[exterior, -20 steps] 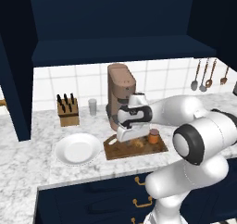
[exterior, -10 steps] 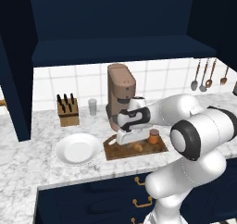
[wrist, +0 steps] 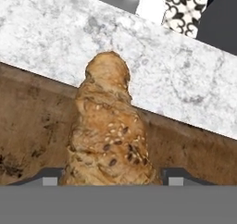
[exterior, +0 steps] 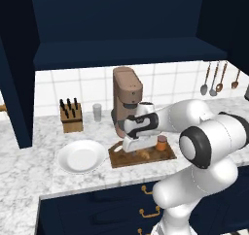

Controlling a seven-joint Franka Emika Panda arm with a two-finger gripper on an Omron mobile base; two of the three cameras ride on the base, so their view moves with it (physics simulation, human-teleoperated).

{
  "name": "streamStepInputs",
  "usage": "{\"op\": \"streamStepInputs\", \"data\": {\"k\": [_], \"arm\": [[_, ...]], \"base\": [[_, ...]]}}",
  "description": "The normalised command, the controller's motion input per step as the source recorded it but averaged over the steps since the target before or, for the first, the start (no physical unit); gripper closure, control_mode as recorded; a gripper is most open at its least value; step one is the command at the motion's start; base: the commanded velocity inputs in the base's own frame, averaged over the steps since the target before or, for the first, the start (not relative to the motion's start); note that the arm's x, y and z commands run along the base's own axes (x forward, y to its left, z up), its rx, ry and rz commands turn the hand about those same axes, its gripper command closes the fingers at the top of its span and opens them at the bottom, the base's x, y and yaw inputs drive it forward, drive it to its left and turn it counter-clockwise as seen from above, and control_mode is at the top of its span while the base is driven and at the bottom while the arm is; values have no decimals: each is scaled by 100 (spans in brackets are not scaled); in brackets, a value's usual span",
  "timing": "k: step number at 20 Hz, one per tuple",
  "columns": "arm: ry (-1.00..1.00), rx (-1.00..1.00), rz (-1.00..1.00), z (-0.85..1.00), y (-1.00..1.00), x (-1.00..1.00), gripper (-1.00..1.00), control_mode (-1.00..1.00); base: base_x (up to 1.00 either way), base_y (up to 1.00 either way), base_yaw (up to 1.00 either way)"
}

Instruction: From the different types of pastries on the counter, select a croissant and place it on the cutting board. Then retrieve a jar of jam from the cabinet and place it alongside the croissant on the cutting board.

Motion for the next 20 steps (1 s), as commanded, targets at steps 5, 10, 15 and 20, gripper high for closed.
{"op": "streamStepInputs", "data": {"k": [5, 10, 15, 20], "arm": [[0, 4, 0, 10, 0, 0, -100, -100], [0, 0, 2, 40, 0, 0, -100, -100], [0, 0, 4, 35, -6, -9, -100, -100], [11, 0, 5, 6, -25, -72, -100, -100]], "base": [[0, 0, 0], [0, 0, 0], [0, 0, 0], [0, 0, 0]]}}
